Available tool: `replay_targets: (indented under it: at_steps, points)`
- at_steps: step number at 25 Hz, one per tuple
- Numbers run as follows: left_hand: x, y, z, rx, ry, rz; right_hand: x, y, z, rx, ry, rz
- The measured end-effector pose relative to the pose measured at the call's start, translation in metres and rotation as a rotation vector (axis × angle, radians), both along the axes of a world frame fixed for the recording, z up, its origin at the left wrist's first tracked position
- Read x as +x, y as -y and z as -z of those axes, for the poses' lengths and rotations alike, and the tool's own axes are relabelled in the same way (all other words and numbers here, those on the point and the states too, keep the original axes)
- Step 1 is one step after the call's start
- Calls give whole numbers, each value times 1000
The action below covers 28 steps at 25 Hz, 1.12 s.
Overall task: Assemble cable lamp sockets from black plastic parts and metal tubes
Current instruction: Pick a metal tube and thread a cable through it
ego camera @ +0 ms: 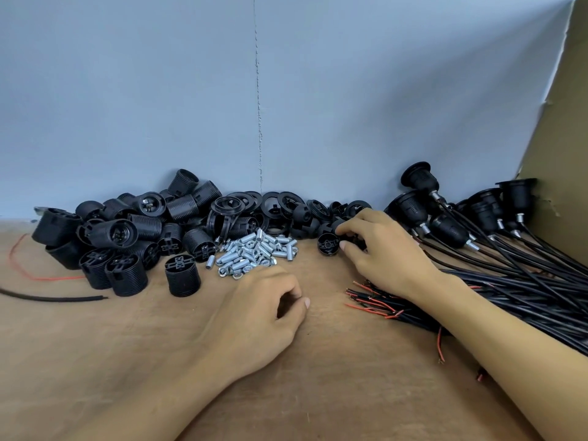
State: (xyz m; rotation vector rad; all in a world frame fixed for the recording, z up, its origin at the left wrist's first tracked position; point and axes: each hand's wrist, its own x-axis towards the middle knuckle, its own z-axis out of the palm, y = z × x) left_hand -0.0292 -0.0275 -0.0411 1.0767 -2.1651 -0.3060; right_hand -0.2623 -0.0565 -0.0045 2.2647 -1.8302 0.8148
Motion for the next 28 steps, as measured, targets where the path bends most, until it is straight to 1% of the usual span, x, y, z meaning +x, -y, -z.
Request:
replay_targets:
  at_steps: [3,6,7,8,10,11,12,14,18,22,25,28]
  points:
    - [-3,-5,-2,-78,74,1,15,-4,2,30,-2,-76]
    - [-5,-8,-6,-101,103,-33,43,-4,8,91,11,-143]
    - [-3,-7,-7,-109,83,-82,53,-2,12,117,0,-155]
    - [-2,-6,-8,-87,16,-174,60,0,15,136,-7,-157]
    - [4,-2,-13,43,-168,-378,68,3,16,156,7,-130]
    - [7,1,-13,125,-226,-452,69,6,16,164,25,-113]
    - [9,3,-14,187,-240,-489,70,8,15,171,45,-98]
    - [11,6,-12,219,-210,-476,71,10,15,182,84,-95]
    - [18,13,-8,181,-181,-450,79,7,19,174,99,-175]
    - [23,21,-3,148,-133,-444,91,0,24,160,32,-239]
    - [25,25,-2,109,-120,-437,93,-3,24,132,-25,-243]
    - [27,27,0,66,-130,-422,93,-5,24,88,-16,-246]
